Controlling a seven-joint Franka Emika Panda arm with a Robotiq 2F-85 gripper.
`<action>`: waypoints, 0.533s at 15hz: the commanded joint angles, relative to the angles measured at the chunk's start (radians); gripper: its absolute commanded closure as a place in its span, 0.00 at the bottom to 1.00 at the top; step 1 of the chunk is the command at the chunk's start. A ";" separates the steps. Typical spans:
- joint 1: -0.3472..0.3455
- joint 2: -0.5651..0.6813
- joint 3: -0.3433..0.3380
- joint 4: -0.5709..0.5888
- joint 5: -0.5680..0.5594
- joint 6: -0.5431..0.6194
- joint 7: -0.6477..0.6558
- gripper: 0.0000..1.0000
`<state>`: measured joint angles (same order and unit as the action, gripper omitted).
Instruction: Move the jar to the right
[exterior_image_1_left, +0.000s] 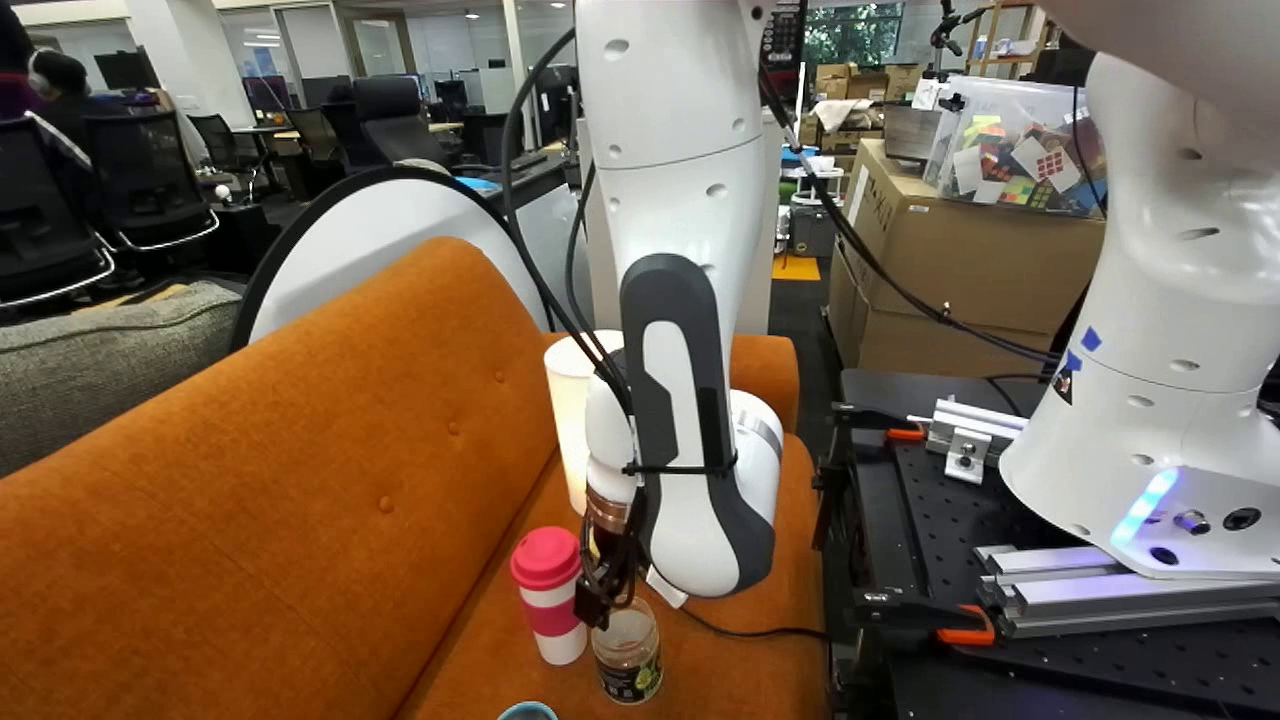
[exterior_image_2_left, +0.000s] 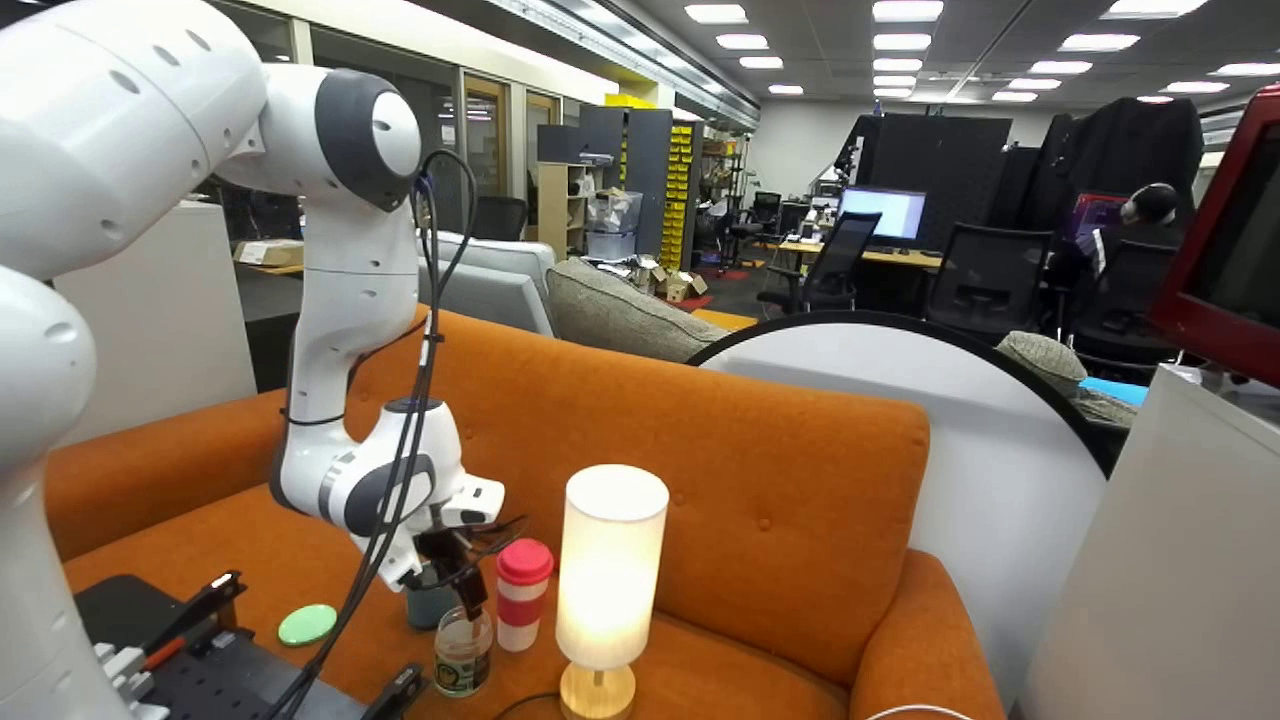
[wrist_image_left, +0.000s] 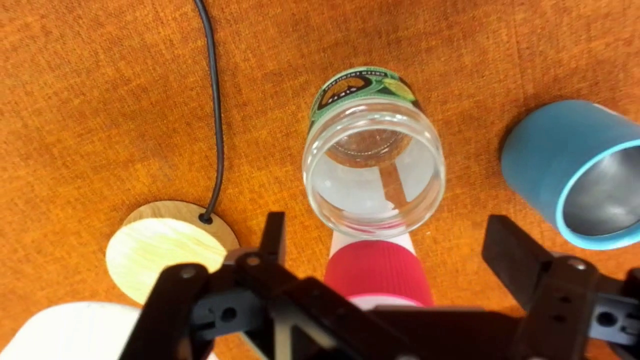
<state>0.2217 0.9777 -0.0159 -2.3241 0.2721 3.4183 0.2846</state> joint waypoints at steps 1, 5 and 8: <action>0.009 -0.094 0.031 -0.122 0.001 0.068 -0.026 0.00; 0.035 -0.118 0.041 -0.116 0.004 0.040 -0.033 0.00; 0.040 -0.137 0.040 -0.139 0.002 0.039 -0.040 0.00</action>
<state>0.2629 0.8416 0.0215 -2.4643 0.2662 3.4595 0.2522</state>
